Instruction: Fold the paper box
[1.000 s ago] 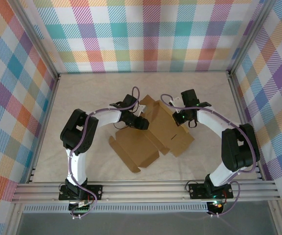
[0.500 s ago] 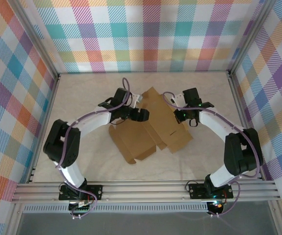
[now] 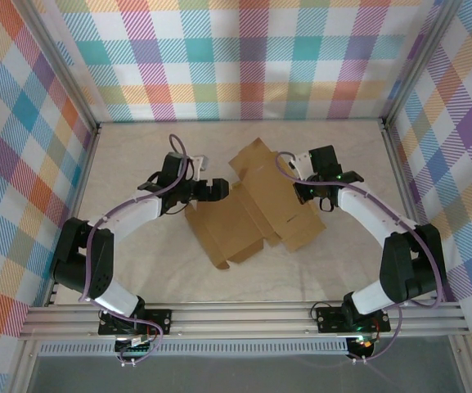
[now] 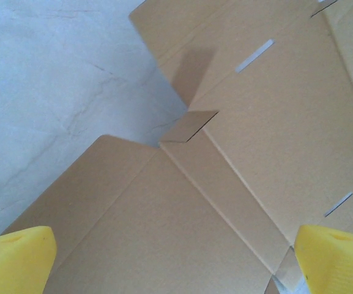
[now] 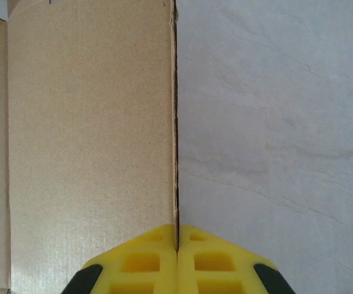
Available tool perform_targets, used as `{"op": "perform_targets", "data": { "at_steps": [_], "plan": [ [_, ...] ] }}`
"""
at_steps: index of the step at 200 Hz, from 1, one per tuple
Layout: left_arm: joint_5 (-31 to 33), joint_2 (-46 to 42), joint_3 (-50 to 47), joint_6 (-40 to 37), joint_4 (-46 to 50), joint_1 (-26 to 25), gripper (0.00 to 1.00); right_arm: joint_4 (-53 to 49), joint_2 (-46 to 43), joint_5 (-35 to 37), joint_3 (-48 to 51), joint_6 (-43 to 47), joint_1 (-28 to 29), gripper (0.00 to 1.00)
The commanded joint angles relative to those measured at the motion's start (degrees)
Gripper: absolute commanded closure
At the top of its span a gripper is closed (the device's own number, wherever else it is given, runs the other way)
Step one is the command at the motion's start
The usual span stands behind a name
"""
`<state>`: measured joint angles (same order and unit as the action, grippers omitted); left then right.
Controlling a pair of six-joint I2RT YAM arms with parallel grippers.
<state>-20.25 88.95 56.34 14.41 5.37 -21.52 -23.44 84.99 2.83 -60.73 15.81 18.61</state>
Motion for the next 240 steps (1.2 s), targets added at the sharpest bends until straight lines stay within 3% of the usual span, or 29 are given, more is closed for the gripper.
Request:
{"op": "perform_targets", "data": {
  "at_steps": [1,58,111,149,210,240],
  "plan": [
    [0.2,-2.0,-1.1,1.0,-2.7,1.2,0.00,-0.5,-1.7,6.3,-0.7,1.8,1.5,1.00],
    [-2.8,-0.2,-0.7,5.2,-7.0,0.7,0.00,1.0,0.2,22.0,-1.4,6.7,7.1,1.00],
    [0.6,2.7,2.9,10.8,-6.1,-0.3,0.00,10.7,1.9,32.9,1.3,12.2,12.0,1.00],
    [-0.4,3.2,4.8,12.3,-6.5,-0.4,0.00,18.5,2.3,38.6,4.1,17.0,14.4,1.00],
    [-3.5,8.6,18.4,33.3,0.4,-3.4,0.00,30.1,4.6,44.5,7.6,23.1,17.3,1.00],
    [-3.8,11.7,26.0,39.7,1.9,-6.8,0.10,33.9,5.2,45.4,8.4,24.4,18.6,1.00]
  ]
}}
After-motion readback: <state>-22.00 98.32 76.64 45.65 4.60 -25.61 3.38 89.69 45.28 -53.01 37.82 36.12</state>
